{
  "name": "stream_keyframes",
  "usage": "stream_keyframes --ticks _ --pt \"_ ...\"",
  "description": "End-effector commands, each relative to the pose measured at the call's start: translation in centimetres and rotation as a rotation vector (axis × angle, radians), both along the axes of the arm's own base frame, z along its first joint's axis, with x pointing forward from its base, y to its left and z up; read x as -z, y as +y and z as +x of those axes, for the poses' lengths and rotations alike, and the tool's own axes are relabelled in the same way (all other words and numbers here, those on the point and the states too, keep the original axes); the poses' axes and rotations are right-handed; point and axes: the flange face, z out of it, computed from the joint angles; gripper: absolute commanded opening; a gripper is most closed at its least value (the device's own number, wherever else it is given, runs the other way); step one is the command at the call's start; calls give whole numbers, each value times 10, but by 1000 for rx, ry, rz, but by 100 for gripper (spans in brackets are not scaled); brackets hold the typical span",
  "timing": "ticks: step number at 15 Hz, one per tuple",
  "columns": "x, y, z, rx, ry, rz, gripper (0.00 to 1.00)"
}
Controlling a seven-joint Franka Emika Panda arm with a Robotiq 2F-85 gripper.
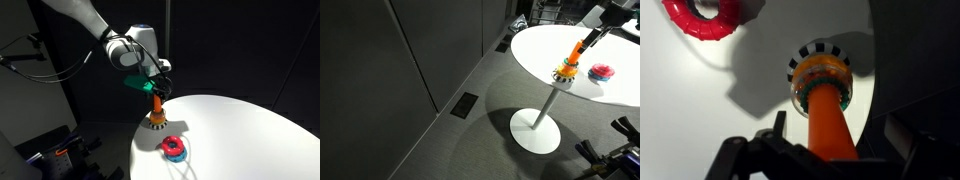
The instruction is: Remove the green ring from the orange rod and put it on the table
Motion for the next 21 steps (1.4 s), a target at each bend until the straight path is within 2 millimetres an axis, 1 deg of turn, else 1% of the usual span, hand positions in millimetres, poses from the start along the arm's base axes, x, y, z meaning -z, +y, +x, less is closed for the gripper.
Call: stream_keyframes --ticks 1,4,7,12,16,21 --pt "15 6 8 13 -32 21 100" --pt "28 11 12 20 -43 35 100" --pt "37 11 14 25 -52 24 100" --pt "39 3 15 40 -72 13 100" --pt "31 3 11 43 -100 15 100" --pt "16 10 0 29 -132 15 100"
